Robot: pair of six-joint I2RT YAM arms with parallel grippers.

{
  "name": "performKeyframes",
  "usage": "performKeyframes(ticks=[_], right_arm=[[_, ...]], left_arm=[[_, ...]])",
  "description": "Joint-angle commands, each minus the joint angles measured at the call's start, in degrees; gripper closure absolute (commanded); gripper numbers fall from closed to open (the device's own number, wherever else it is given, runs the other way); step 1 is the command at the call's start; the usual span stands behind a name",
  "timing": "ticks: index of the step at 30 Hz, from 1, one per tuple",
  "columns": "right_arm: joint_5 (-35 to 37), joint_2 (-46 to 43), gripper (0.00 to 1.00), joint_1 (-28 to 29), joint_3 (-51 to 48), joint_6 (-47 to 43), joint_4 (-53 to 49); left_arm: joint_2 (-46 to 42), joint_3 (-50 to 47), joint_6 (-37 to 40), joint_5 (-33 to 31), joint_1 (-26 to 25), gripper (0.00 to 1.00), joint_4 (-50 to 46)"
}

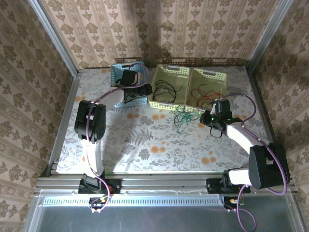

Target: Untangle the cables

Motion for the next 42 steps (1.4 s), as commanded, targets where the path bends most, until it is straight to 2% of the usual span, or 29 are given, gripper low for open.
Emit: performKeyframes(ticks=[1,12,19,25,33,36,39,42], right_arm=[[-0.2,0.1,0.9,0.2,1.0,-1.2,-0.8],[-0.3,0.1,0.9,0.2,1.0,-1.4,-0.9],[-0.3,0.0,0.9,0.2,1.0,-1.6,-0.8],[-0.6,0.2,0.9,0.2,1.1,-1.7,-0.8],[-1.0,0.3,0.9,0.2,1.3,-1.9,-0.8],[-1.0,0.4,0.9,0.2,1.2,-1.8,-0.8],[-1.1,0.4,0.9,0.2,1.3,-1.9,-0.8],[-1.2,0.4,0.9,0.2,1.2,-1.9,-0.6]], left_arm=[[1.2,-0.3,-0.7,-0.8,-0.3,0.32,-0.7],[2.7,1.2,-2.2,-2.4,-0.4,0.41,1.6],[3.3,2.6,-2.5,-2.9,-0.5,0.56,2.3],[3.1,3.2,-1.7,-3.1,-0.8,0.77,2.0],[1.3,3.5,-0.4,-3.9,-1.4,0.88,1.2],[0.4,3.3,-0.1,-4.6,-1.7,0.87,0.9],[-0.1,2.9,0.4,-4.9,-2.0,0.75,1.0],[-0.2,2.8,1.0,-5.7,-2.2,0.71,1.1]])
